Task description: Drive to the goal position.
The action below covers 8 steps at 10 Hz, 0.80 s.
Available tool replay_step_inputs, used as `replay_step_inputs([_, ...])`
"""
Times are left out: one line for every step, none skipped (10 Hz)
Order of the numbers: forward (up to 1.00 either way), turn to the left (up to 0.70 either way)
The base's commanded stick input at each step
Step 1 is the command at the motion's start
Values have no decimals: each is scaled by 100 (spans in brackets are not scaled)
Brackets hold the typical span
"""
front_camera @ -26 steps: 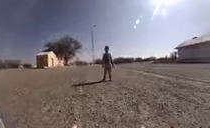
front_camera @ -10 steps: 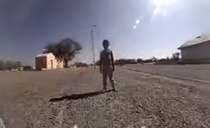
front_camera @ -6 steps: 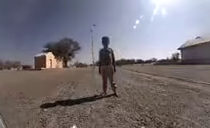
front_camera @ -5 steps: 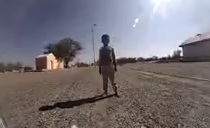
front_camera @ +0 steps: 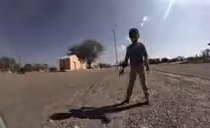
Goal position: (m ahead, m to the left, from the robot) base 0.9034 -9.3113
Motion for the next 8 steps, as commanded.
replay_step_inputs([70, 35])
replay_step_inputs([70, 35])
replay_step_inputs([70, 35])
replay_step_inputs([70, 35])
replay_step_inputs([70, 35])
replay_step_inputs([70, 35])
replay_step_inputs([70, 13])
replay_step_inputs([70, 0])
